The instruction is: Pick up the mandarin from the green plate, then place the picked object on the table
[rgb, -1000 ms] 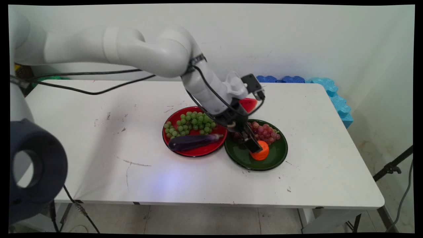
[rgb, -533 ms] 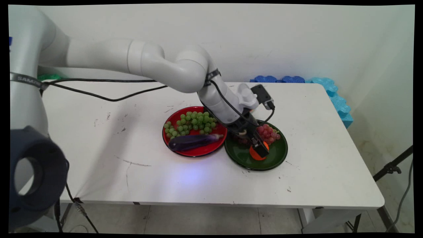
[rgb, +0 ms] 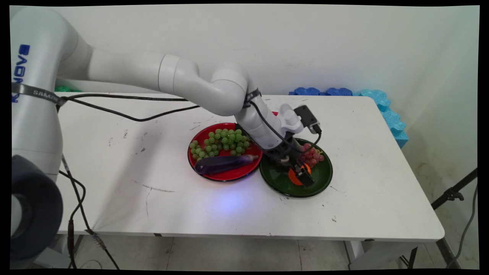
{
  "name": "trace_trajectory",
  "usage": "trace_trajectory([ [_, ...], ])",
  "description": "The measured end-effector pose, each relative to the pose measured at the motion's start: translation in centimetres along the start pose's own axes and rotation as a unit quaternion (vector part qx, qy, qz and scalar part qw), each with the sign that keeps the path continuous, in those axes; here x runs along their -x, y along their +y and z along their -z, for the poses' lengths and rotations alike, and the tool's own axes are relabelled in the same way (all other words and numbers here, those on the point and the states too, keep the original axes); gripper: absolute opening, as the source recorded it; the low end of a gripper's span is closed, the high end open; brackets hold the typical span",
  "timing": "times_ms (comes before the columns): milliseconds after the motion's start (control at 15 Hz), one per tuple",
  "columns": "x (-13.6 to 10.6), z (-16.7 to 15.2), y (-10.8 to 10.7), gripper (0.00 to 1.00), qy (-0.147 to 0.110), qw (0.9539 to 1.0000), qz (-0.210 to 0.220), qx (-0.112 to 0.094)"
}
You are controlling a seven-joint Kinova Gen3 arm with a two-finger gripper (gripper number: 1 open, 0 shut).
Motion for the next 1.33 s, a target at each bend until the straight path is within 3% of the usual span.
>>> trace_trajectory([
  [400,0.1,-0.7,0.3,1.00,0.001,1.0000,-0.003,-0.001],
  [467,0.1,-0.8,0.3,0.00,0.002,1.0000,-0.004,-0.002],
  [867,0.2,-0.2,0.5,0.00,0.004,0.9998,-0.016,-0.005],
  [1333,-0.2,4.3,1.1,0.00,0.007,0.9994,-0.034,-0.007],
])
